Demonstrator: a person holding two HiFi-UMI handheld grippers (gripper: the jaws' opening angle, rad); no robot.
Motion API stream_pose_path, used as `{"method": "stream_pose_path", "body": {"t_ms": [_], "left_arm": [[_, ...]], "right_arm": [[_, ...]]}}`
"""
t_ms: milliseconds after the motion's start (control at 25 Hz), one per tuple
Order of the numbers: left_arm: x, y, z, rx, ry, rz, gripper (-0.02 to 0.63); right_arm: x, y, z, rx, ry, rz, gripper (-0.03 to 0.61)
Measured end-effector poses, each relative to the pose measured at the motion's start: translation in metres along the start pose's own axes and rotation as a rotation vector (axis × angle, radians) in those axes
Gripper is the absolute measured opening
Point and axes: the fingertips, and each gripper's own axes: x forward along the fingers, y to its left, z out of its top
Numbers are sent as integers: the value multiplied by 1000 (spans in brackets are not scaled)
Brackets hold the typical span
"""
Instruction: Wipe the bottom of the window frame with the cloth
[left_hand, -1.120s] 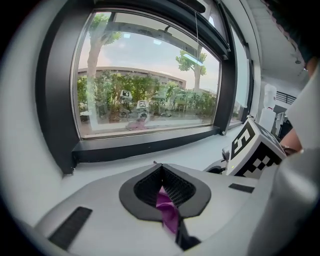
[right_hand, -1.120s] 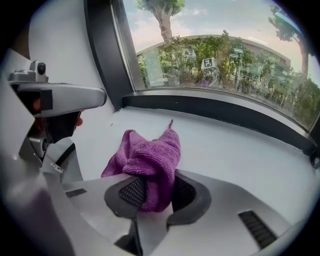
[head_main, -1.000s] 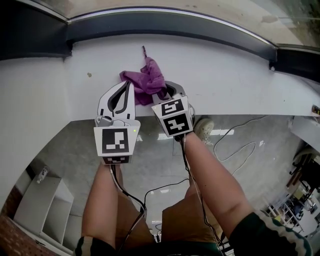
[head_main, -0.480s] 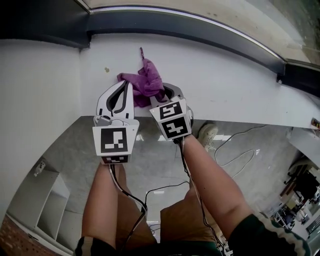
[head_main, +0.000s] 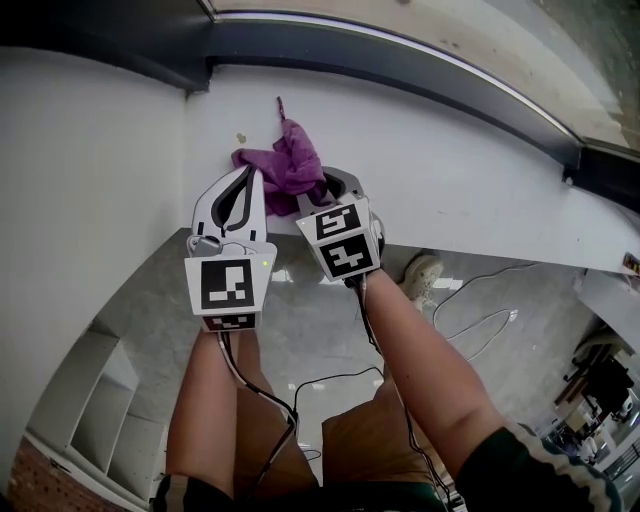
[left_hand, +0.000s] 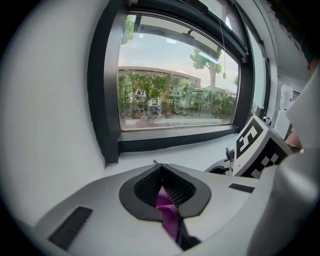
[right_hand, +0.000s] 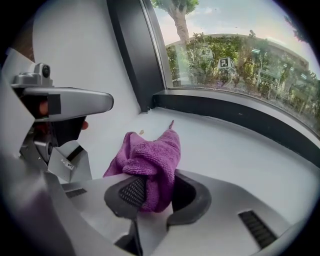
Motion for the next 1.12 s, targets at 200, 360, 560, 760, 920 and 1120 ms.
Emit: {"method": "stream_pose_path", "body": {"t_ms": [200,360,560,760,920,1120], "left_arm": [[3,6,-6,-16,7,22,9],[-3,15,-9,-40,6,35,9],[-10,31,-12,-59,5,51,9],[-16,41,-15,-86,-1,67,9],[-20,47,-20,-95,2,77,9],[-23,54,-23,-103,5,85,9]], "right_arm": [[12,8,4,-38,7,29,110],[20,23,10,-42,9,55,110],[28,35,20,-70,12,65,110],[36,48,29,-120,17,84,110],[44,59,36,-142,21,104,110],[46,61,38,-138,22,99,110]]}}
